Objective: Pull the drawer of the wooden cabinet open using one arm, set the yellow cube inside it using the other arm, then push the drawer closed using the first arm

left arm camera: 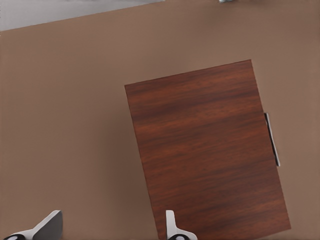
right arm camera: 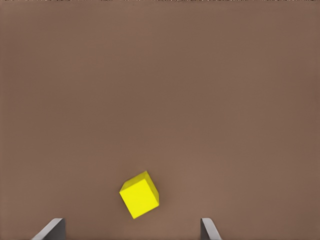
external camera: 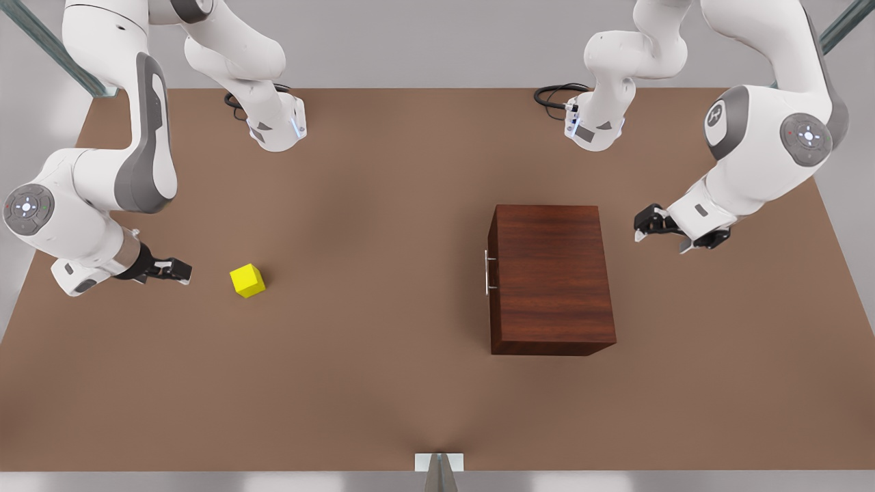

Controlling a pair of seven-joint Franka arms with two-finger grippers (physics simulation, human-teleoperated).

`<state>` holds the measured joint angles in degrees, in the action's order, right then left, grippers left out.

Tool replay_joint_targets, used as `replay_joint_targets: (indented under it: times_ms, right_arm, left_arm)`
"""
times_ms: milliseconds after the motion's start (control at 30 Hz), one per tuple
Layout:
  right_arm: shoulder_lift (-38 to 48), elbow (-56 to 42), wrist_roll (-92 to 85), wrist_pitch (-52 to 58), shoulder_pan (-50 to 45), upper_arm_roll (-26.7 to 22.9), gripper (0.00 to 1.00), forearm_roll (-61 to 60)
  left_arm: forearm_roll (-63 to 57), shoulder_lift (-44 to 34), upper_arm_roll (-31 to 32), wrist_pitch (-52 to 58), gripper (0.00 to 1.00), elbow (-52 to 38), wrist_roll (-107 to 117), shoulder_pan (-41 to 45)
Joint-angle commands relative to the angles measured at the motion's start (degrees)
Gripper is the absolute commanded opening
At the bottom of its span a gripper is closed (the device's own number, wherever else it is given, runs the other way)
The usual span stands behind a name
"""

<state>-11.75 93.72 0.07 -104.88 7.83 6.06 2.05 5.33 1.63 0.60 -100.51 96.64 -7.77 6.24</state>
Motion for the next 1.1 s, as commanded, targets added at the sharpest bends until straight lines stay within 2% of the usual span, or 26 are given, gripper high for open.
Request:
replay_joint_targets:
  times_ms: [0,67,133,167,233,267,333,367,533,667,867,1067]
  right_arm:
    - [0.1,0.0,0.1,-0.9,0.0,0.0,1.0,0.0]
    - [0.1,0.0,0.1,-0.9,0.0,0.0,1.0,0.0]
    - [0.3,-0.1,0.1,-0.6,1.4,-0.5,1.0,0.0]
    - [0.5,-0.5,0.2,0.5,2.3,-0.5,1.0,-0.2]
    - [0.6,-0.5,0.3,0.6,2.4,-0.7,1.0,-0.2]
    - [0.7,-0.5,0.2,0.6,2.6,-0.7,1.0,-0.2]
    - [0.5,-0.5,0.4,0.6,2.4,-0.5,1.0,-0.1]
    - [0.2,-0.5,0.3,0.6,2.2,-0.3,1.0,0.0]
    - [-0.6,-0.5,0.2,0.5,0.0,-0.1,1.0,0.1]
    - [-0.6,-0.5,0.2,0.5,0.0,-0.1,1.0,0.1]
    - [-0.6,-0.5,0.2,0.5,0.0,-0.1,1.0,0.1]
    - [-0.7,-0.5,0.2,0.5,0.0,-0.1,1.0,0.1]
  left_arm:
    - [0.0,-0.1,0.1,-2.8,1.0,0.0,2.3,-0.5]
    - [0.2,0.4,0.2,-2.9,1.0,-0.6,2.3,-0.4]
    - [-0.1,2.3,2.3,-0.1,1.0,-2.3,11.8,5.9]
    - [-5.6,7.0,2.5,4.1,1.0,-8.7,28.5,14.6]
    - [-7.5,15.5,2.6,9.9,1.0,-21.6,46.5,23.8]
    - [-11.3,19.1,2.6,9.6,1.0,-26.2,50.5,26.5]
    - [-11.5,28.0,2.3,9.8,1.0,-36.6,56.8,29.6]
    - [-11.7,29.9,2.1,9.5,1.0,-38.6,60.0,31.6]
    - [-14.4,36.2,1.8,10.5,1.0,-37.3,73.7,35.7]
    - [-26.0,40.6,1.7,10.9,1.0,-37.7,71.8,37.0]
    - [-26.8,45.3,1.8,11.7,1.0,-37.3,72.0,38.4]
    - [-32.8,47.6,1.8,11.7,1.0,-37.2,72.4,39.0]
